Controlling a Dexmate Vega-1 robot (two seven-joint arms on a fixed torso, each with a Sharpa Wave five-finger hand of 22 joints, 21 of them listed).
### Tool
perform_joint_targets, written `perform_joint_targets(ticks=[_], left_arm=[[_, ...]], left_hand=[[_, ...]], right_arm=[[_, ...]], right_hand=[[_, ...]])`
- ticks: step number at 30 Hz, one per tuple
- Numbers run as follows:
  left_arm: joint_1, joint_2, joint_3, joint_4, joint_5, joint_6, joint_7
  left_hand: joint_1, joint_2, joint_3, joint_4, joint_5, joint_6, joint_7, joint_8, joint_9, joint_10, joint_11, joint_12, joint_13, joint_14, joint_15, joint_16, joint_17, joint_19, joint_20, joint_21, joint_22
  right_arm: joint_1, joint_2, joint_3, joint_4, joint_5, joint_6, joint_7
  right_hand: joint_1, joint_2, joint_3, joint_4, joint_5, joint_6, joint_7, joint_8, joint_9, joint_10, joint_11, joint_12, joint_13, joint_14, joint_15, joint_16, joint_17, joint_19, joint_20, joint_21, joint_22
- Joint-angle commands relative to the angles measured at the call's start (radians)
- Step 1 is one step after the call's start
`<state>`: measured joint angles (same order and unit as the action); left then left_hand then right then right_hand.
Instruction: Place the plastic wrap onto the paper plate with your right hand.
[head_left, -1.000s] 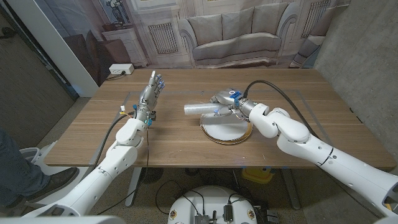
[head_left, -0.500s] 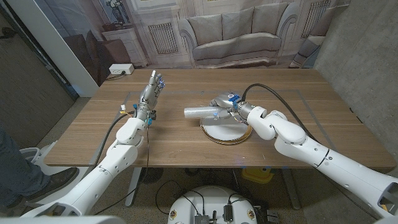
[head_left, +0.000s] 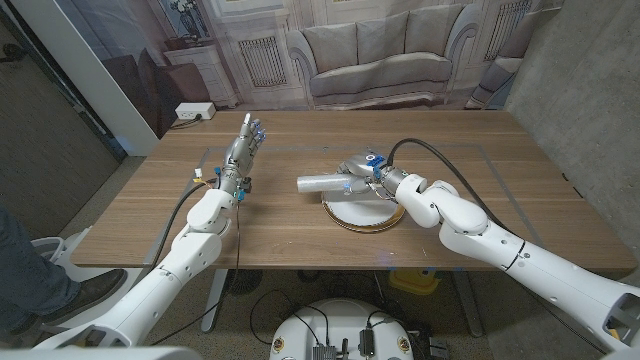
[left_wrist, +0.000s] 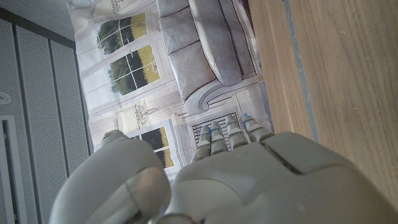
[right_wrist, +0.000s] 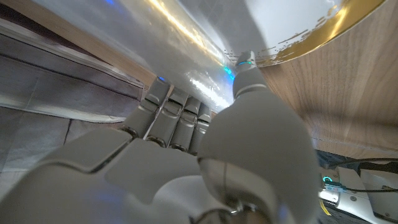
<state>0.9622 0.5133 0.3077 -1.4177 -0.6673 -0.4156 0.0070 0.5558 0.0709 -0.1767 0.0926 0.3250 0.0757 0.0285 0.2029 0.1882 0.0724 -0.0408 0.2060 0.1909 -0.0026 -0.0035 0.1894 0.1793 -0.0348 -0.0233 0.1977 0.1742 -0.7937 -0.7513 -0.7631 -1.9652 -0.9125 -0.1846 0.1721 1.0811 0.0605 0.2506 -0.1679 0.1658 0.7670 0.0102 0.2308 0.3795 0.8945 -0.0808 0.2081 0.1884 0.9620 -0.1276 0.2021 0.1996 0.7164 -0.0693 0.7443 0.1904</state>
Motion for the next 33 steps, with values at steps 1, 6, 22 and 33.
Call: perform_joint_targets(ticks=[1,6,22,33], left_arm=[[0.011,0.000,-0.002,-0.008,-0.001,-0.004,0.006],[0.015,0.001,-0.003,-0.012,0.000,-0.003,0.010],[0.016,0.001,-0.003,-0.015,-0.002,0.001,0.009],[0.017,0.003,0.001,-0.015,-0.001,0.009,0.009]], left_hand=[[0.005,0.006,-0.010,0.000,-0.001,0.009,0.002,-0.002,0.003,0.000,-0.001,-0.003,0.000,0.002,-0.006,-0.001,0.004,-0.010,0.000,0.001,0.005],[0.005,0.006,-0.011,0.000,-0.001,0.009,0.002,-0.002,0.003,0.000,-0.001,-0.003,0.000,0.002,-0.005,-0.002,0.004,-0.010,0.000,0.001,0.005],[0.006,0.007,-0.014,0.000,-0.001,0.009,0.002,-0.002,0.003,0.002,0.000,-0.002,0.000,0.002,-0.005,-0.002,0.004,-0.010,0.000,0.001,0.005],[0.008,0.008,-0.017,0.000,0.000,0.009,0.003,-0.002,0.003,0.002,0.001,-0.003,0.000,0.002,-0.005,-0.001,0.004,-0.011,0.001,0.001,0.005]], right_arm=[[0.009,0.006,-0.013,0.022,-0.004,0.001,0.001],[0.013,0.011,-0.019,0.035,-0.003,0.000,-0.001],[0.013,0.010,-0.028,0.054,0.003,-0.011,-0.009],[0.013,0.010,-0.033,0.063,0.013,-0.018,-0.006]], right_hand=[[0.032,0.105,0.079,0.072,0.007,0.220,-0.151,-0.001,0.002,0.061,-0.066,0.000,0.004,0.012,-0.105,0.006,0.004,-0.005,-0.138,0.010,0.001],[0.032,0.105,0.079,0.071,0.007,0.219,-0.151,-0.002,0.001,0.062,-0.065,0.001,0.004,0.011,-0.105,0.006,0.004,-0.006,-0.138,0.011,0.001],[0.028,0.105,0.081,0.070,0.007,0.220,-0.151,-0.006,-0.002,0.058,-0.064,0.000,0.004,0.006,-0.104,0.006,0.004,-0.012,-0.138,0.014,0.001],[0.026,0.105,0.084,0.069,0.007,0.219,-0.152,-0.010,-0.005,0.056,-0.063,-0.001,0.004,0.002,-0.104,0.006,0.004,-0.016,-0.138,0.017,0.000]])
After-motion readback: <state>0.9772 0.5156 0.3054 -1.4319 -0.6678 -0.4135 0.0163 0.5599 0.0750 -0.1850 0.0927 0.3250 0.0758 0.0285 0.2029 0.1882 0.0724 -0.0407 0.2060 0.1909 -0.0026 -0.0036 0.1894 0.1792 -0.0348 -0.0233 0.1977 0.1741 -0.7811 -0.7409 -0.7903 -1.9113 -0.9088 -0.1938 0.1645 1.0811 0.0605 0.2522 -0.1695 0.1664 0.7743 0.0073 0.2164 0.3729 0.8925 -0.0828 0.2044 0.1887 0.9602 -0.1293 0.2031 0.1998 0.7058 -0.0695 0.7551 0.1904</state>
